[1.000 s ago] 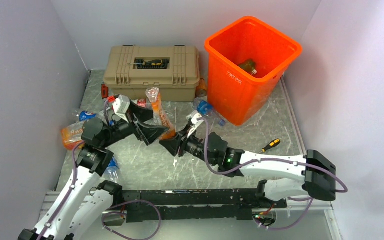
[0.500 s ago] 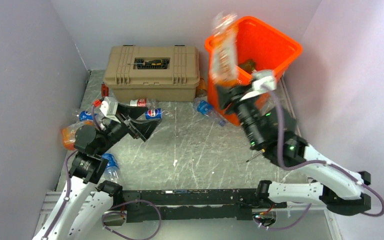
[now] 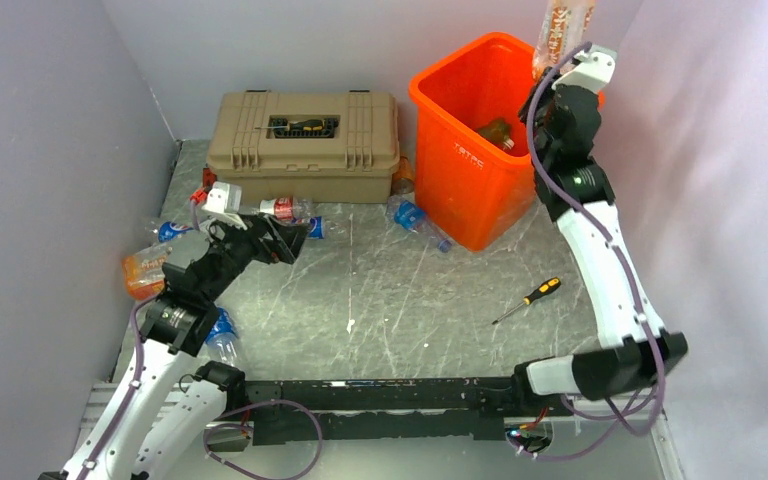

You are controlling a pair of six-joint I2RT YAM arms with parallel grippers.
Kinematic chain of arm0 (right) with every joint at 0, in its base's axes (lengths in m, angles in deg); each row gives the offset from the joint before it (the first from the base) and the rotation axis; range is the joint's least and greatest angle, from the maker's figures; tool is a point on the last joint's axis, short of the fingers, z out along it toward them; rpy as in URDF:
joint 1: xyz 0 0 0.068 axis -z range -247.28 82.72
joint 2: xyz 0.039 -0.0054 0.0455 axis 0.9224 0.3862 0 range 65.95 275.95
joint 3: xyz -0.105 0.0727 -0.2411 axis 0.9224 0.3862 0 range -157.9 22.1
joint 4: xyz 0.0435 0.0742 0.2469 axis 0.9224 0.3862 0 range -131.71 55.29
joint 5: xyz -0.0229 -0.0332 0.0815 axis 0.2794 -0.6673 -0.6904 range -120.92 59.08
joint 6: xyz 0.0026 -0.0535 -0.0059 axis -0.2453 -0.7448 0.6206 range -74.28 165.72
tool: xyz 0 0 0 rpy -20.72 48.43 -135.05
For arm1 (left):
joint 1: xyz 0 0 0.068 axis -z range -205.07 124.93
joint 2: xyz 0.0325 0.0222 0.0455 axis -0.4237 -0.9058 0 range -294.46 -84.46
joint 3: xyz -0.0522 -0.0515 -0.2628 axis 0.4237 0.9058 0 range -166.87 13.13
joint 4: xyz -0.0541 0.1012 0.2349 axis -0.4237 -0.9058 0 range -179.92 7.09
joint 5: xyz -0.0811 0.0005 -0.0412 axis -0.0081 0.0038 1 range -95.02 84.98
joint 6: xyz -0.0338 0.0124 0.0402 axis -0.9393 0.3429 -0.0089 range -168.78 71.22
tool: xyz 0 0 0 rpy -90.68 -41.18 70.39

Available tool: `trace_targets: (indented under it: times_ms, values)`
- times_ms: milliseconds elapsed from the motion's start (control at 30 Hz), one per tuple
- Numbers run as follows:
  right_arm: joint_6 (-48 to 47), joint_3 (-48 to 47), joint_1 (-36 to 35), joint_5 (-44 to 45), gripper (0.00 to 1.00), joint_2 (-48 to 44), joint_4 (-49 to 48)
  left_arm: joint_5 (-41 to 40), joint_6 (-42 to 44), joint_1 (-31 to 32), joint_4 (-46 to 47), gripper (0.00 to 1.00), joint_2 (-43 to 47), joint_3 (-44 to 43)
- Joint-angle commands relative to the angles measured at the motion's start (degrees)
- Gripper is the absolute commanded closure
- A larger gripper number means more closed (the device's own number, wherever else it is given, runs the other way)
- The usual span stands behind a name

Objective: Put the plastic bottles in the bin
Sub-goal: Place the plastic bottle in the trash bin.

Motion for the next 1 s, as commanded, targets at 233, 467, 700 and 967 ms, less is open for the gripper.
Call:
trace_targets:
  times_ms: [233, 467, 700, 967]
  values:
    - [13.72, -0.36, 9.81, -19.89, 0.97, 6.89, -0.26, -4.50, 2.11, 0.27, -0.10, 0.01, 1.26, -1.52]
    - [15.00, -0.40, 9.82, -20.01, 0.19, 6.97, 0.16, -5.54, 2.64, 0.27, -1.13, 0.01, 0.45, -2.00]
    - [15.75, -4.50, 9.46, -19.92, 0.00, 3.23, 1.92, -4.95, 2.64, 0.27, -1.20, 0.01, -0.35, -2.14]
    - [14.50, 1.73, -1.00, -19.60, 0.00, -13.47, -2.26, -7.11, 3.05, 0.27, -2.70, 0.01, -1.31, -2.61]
